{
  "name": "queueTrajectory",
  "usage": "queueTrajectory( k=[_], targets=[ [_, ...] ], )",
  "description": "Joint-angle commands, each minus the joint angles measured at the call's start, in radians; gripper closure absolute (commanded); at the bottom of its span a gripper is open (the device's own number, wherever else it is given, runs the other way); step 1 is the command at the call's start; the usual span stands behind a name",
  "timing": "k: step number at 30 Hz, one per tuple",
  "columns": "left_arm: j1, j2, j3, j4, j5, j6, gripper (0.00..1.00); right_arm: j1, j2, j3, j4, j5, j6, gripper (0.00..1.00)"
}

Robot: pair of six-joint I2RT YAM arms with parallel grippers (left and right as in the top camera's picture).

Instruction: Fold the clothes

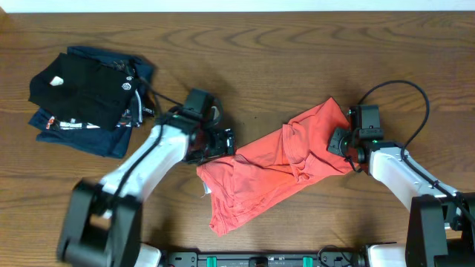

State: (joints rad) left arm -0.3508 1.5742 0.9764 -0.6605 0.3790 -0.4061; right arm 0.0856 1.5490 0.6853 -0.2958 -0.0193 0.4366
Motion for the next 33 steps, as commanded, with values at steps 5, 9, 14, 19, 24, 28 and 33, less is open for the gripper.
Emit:
queueTrajectory(
  k=[5, 9, 14, 19, 24, 28, 33],
  targets=[
    [0.006, -0.175, 0.015, -0.247, 0.018, -0.07, 0.02, -0.037, -0.073, 0.109, -0.177, -0.008, -0.053, 0.57],
    [0.005, -0.165, -0.066, -0.227, 0.023, -0.087, 0.02, -0.038, -0.118, 0.126, -0.219, -0.008, -0.053, 0.44],
    [0.005, -0.15, -0.196, -0.121, 0.096, -0.145, 0.02, -0.039, -0.151, 0.126, -0.257, -0.006, -0.053, 0.42],
    [0.004, -0.15, -0.31, 0.001, 0.195, -0.164, 0.02, -0.041, -0.153, 0.126, -0.27, -0.007, -0.053, 0.42],
    [-0.002, -0.15, -0.403, 0.135, 0.235, -0.224, 0.02, -0.041, -0.153, 0.126, -0.272, -0.008, -0.053, 0.42],
    [-0.036, -0.149, -0.459, 0.234, 0.264, -0.282, 0.04, -0.041, -0.153, 0.126, -0.28, -0.008, -0.053, 0.42],
    [-0.087, -0.149, -0.467, 0.301, 0.269, -0.311, 0.4, -0.041, -0.153, 0.126, -0.281, -0.007, -0.053, 0.42]
  ],
)
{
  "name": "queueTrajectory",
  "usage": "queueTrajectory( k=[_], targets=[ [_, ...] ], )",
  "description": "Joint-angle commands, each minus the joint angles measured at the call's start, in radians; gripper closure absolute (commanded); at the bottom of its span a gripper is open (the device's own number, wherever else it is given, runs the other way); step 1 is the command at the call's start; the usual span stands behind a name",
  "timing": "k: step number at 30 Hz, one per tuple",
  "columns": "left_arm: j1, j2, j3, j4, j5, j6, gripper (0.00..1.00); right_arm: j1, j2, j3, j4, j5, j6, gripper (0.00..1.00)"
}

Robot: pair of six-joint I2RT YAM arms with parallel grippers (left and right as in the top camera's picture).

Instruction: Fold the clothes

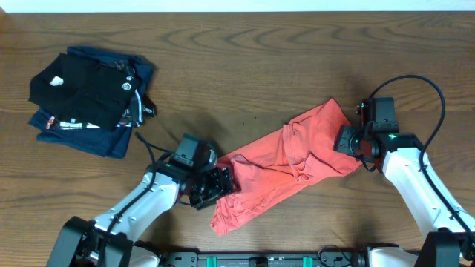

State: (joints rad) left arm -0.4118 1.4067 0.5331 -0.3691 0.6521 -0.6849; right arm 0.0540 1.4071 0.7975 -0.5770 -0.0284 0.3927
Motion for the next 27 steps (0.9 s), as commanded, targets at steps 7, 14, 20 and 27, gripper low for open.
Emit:
queueTrajectory(
  k=[7, 14, 20, 27],
  targets=[
    [0.018, 0.011, -0.011, -0.013, -0.009, 0.009, 0.94, -0.009, -0.011, 0.014, -0.016, 0.013, -0.034, 0.43],
    [0.275, -0.004, 0.219, -0.389, -0.158, 0.279, 0.94, -0.018, -0.01, 0.014, -0.041, 0.059, -0.061, 0.43],
    [0.459, -0.004, 0.488, -0.548, -0.269, 0.374, 0.94, -0.023, -0.01, 0.014, -0.059, 0.058, -0.062, 0.43],
    [0.408, -0.002, 0.624, -0.54, -0.268, 0.342, 0.94, -0.023, -0.01, 0.014, -0.085, 0.058, -0.069, 0.43]
  ],
)
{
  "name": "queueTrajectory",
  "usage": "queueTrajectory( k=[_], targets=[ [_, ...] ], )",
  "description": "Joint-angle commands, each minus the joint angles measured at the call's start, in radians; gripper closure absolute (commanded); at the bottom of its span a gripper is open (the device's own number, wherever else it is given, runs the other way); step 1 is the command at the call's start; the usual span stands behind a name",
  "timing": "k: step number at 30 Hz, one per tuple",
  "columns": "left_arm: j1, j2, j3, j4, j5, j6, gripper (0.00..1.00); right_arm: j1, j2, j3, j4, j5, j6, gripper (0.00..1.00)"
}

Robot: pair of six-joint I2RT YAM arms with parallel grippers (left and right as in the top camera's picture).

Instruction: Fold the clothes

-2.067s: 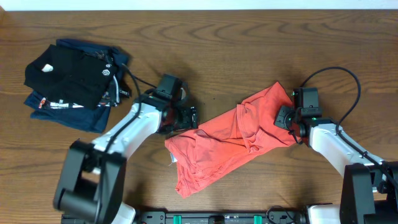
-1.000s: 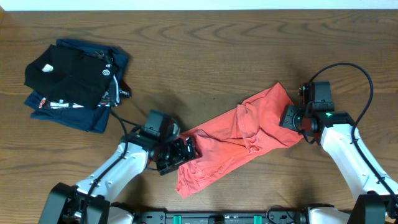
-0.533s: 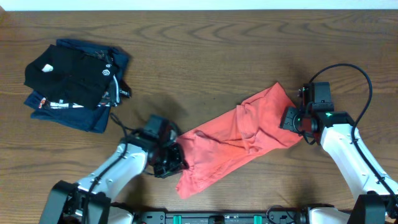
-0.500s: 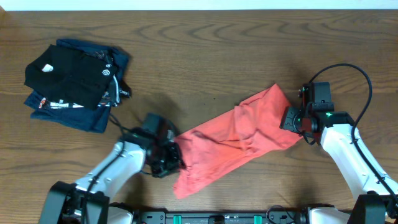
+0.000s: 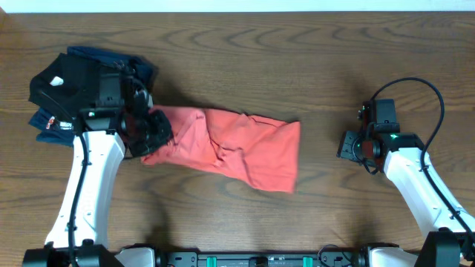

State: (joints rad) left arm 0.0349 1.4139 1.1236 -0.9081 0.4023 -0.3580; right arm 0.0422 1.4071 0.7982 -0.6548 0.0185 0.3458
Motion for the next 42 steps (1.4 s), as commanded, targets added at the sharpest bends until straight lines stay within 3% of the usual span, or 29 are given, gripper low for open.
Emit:
queueTrajectory(
  k=[1, 10, 16, 22, 29, 33, 36, 39, 42],
  targets=[
    [-0.066, -0.009, 0.039, 0.004, -0.018, 0.003, 0.94, -0.011, -0.01, 0.013, -0.013, 0.011, -0.022, 0.44],
    [-0.408, 0.005, 0.041, 0.214, 0.051, -0.136, 0.94, -0.011, -0.01, 0.013, -0.038, 0.01, -0.022, 0.43],
    [-0.637, 0.121, 0.041, 0.259, -0.053, -0.181, 0.93, -0.011, -0.01, 0.013, -0.041, 0.006, -0.022, 0.43],
    [-0.751, 0.261, 0.041, 0.267, -0.048, -0.174, 0.93, -0.011, -0.01, 0.013, -0.053, 0.006, -0.029, 0.43],
    [-0.784, 0.279, 0.041, 0.342, -0.049, -0.156, 0.92, -0.011, -0.01, 0.013, -0.055, -0.005, -0.029, 0.43],
    [-0.785, 0.279, 0.041, 0.412, -0.05, -0.156, 0.83, -0.01, -0.01, 0.013, -0.056, -0.035, -0.029, 0.43],
    [-0.785, 0.279, 0.041, 0.459, -0.05, -0.157, 0.59, -0.008, -0.01, 0.013, -0.056, -0.039, -0.029, 0.43],
    [-0.787, 0.278, 0.041, 0.509, 0.029, -0.148, 0.49, -0.008, -0.01, 0.013, -0.053, -0.054, -0.03, 0.43],
    [-0.775, 0.257, 0.041, 0.521, 0.079, -0.044, 0.43, -0.008, -0.01, 0.013, -0.025, -0.117, -0.084, 0.43]
  ],
)
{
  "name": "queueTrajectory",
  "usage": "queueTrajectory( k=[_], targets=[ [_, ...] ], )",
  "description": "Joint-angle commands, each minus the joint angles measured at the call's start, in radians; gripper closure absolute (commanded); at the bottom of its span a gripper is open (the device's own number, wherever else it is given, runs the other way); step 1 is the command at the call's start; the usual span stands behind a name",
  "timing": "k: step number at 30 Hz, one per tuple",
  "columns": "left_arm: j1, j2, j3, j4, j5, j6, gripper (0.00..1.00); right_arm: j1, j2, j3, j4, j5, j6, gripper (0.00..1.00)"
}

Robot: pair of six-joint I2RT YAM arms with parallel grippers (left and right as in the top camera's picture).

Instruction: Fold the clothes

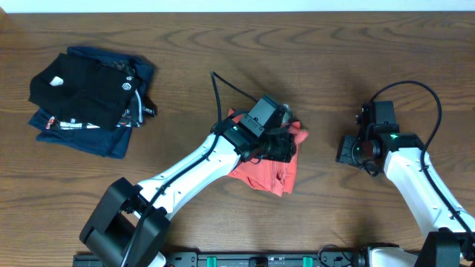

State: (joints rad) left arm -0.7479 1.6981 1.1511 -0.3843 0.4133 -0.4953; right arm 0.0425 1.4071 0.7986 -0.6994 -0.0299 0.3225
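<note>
The red garment (261,169) lies bunched in the middle of the table, doubled over on itself into a short bundle. My left gripper (288,142) sits at the bundle's upper right corner, shut on a fold of red cloth that pokes out past its fingers. The left arm reaches in from the lower left and lies across the cloth. My right gripper (347,148) hovers to the right of the garment, apart from it, open and holding nothing.
A stack of folded dark clothes (87,100), black on navy, sits at the far left of the wooden table (223,52). A black cable loops above the left arm's wrist and another above the right arm.
My left gripper was at the left next to the dark stack, holding the outstretched garment's left end. Now it is at the garment's right end, and the cloth is doubled over. The right arm barely moved.
First both grippers held the crumpled red garment, left at its left edge, right at its right end. Then the left gripper was at the lower left corner. Later the garment lay stretched out leftward with the right gripper off it. Now it is folded over to the right.
</note>
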Motion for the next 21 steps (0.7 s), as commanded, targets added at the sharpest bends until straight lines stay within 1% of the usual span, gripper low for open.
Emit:
queueTrajectory(
  k=[1, 4, 7, 9, 11, 13, 16, 21],
  targets=[
    [0.024, -0.047, 0.014, -0.016, 0.064, 0.111, 0.43, -0.009, -0.01, 0.013, 0.036, -0.112, -0.097, 0.43],
    [0.097, -0.123, 0.014, -0.066, 0.043, 0.122, 0.43, -0.009, -0.01, 0.015, 0.093, -0.294, -0.232, 0.41],
    [0.195, -0.205, 0.014, -0.137, -0.053, 0.122, 0.43, -0.009, -0.01, 0.026, 0.156, -0.574, -0.357, 0.41],
    [0.256, -0.239, 0.014, -0.177, -0.11, 0.121, 0.43, -0.008, -0.01, 0.03, 0.219, -0.729, -0.365, 0.39],
    [0.302, -0.246, 0.014, -0.2, -0.12, 0.122, 0.42, -0.002, -0.01, 0.031, 0.282, -0.834, -0.36, 0.38],
    [0.334, -0.238, 0.01, -0.224, -0.12, 0.122, 0.43, 0.019, -0.01, 0.031, 0.334, -0.889, -0.311, 0.35],
    [0.351, -0.203, -0.008, -0.245, -0.135, 0.129, 0.43, 0.073, -0.007, 0.031, 0.336, -0.896, -0.249, 0.34],
    [0.351, -0.116, -0.048, -0.271, -0.168, 0.129, 0.44, 0.204, 0.013, 0.031, 0.286, -0.932, -0.248, 0.33]
  ],
)
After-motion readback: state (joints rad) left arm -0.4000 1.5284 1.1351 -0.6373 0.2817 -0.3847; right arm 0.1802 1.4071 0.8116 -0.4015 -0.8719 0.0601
